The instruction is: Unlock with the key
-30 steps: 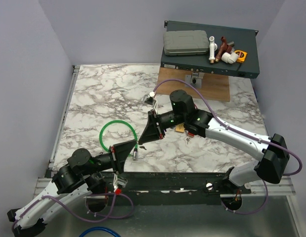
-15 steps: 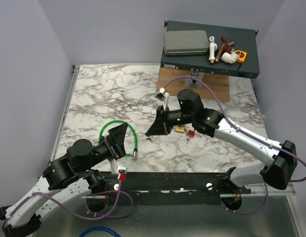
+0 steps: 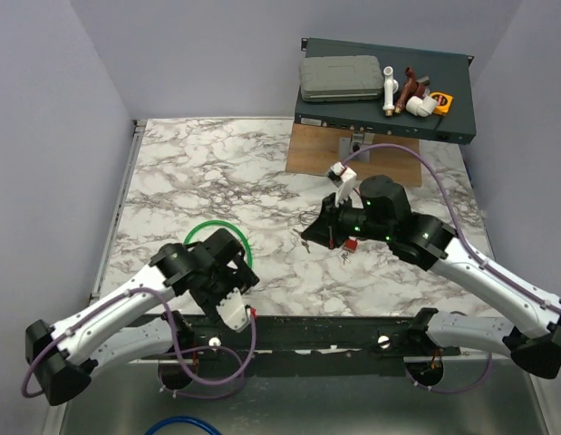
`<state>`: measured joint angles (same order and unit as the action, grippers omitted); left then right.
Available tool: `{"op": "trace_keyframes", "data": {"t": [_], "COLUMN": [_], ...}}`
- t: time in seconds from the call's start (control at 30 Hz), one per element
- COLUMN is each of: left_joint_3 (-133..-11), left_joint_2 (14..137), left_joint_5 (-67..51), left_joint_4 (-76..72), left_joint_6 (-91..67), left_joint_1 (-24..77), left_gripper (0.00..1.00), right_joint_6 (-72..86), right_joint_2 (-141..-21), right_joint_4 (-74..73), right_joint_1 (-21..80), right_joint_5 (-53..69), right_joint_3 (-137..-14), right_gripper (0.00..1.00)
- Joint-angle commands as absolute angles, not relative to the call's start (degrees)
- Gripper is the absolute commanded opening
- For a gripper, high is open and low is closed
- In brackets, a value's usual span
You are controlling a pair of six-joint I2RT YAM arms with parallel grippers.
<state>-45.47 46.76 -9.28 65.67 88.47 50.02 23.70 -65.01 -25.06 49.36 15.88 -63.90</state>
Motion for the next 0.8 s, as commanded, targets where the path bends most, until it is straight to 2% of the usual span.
{"op": "trace_keyframes", "data": {"t": [0.0,0.37,0.77], "left_joint_3": [-47.4,-56.9,-51.7], "left_joint_2": [57.5,79.9,85.5], "left_joint_5": [-18.8,-22.8,-21.5], "left_joint_4": [66.6,60.1,55.1], "left_joint_6": [90.9,99.6,108.5], "left_joint_1": [44.3,37.5,37.2], "left_gripper": [0.98,0.81,0.75], "right_joint_6": [23.9,24.4,24.9], "right_joint_2": [-59.3,-56.8,-57.2], "right_joint_4": [-28.7,-29.4,-29.2], "right_joint_1": [48.9,48.6,48.0], "right_joint_5": [7.1,1.0,0.2], "right_joint_3": [-61.2,-60.7,-62.0], "right_gripper": [0.01,0.01,0.01]}}
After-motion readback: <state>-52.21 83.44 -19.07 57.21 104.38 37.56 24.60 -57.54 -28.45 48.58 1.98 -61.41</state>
